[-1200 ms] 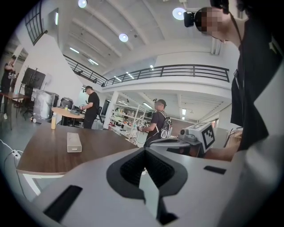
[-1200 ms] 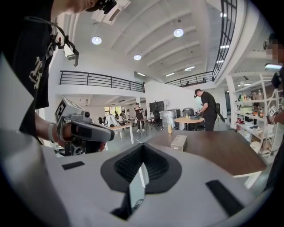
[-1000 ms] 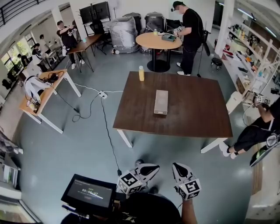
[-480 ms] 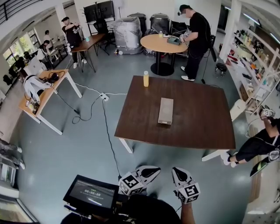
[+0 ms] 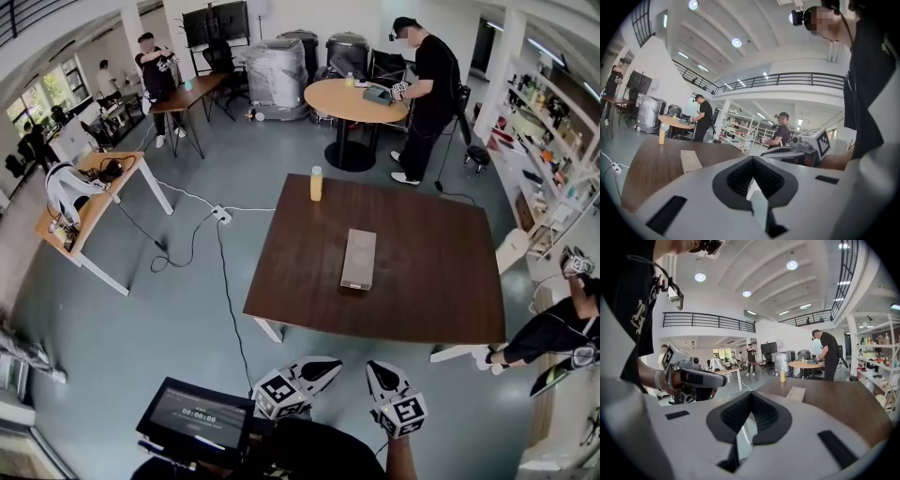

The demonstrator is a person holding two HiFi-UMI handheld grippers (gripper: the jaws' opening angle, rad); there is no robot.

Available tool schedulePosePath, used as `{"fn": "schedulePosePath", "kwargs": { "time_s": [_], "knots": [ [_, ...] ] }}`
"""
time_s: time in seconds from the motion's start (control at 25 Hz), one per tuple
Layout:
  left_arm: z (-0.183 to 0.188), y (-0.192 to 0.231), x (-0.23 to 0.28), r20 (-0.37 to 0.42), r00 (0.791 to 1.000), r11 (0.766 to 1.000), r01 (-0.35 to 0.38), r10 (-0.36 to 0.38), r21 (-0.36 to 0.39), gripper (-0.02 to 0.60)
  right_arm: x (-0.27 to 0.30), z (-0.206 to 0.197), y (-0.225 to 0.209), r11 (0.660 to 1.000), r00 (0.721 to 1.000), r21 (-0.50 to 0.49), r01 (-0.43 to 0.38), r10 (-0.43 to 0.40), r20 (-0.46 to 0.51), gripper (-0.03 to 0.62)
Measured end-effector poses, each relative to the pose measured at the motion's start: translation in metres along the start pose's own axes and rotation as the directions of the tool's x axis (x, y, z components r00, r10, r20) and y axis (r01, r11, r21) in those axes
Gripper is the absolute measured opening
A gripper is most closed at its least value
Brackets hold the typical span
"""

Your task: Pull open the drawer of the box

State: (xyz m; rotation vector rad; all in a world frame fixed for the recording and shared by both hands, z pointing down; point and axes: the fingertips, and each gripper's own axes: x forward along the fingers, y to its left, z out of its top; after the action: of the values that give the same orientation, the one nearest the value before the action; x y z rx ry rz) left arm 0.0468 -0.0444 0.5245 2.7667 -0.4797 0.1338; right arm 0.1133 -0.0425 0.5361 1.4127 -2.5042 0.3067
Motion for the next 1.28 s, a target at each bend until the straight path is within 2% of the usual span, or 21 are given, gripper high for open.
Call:
{"fn": "schedulePosePath", "kwargs": {
  "time_s": [0.68, 1.0, 1.28],
  "knots": [
    [0.027, 0.052, 0.015, 0.002, 1.0, 1.0, -0.015, 0.015, -0.011, 0.005, 0.051, 0.023, -0.03, 1.0, 1.0, -0.011, -0.022, 0.022, -0.021, -0.014],
    [0.038, 0.091, 0.015, -0.007, 1.0, 1.0, 0.014, -0.014, -0.014, 0.005, 0.087, 0.04, -0.033, 1.0, 0.999, -0.003, 0.008, -0.008, -0.032, -0.014],
    [0.037, 0.117, 0.01, -0.01, 0.999, 0.999, 0.05, -0.05, -0.006, 0.005, 0.111, 0.037, -0.026, 1.0, 0.999, -0.002, 0.022, -0.022, -0.046, -0.014]
  ]
}}
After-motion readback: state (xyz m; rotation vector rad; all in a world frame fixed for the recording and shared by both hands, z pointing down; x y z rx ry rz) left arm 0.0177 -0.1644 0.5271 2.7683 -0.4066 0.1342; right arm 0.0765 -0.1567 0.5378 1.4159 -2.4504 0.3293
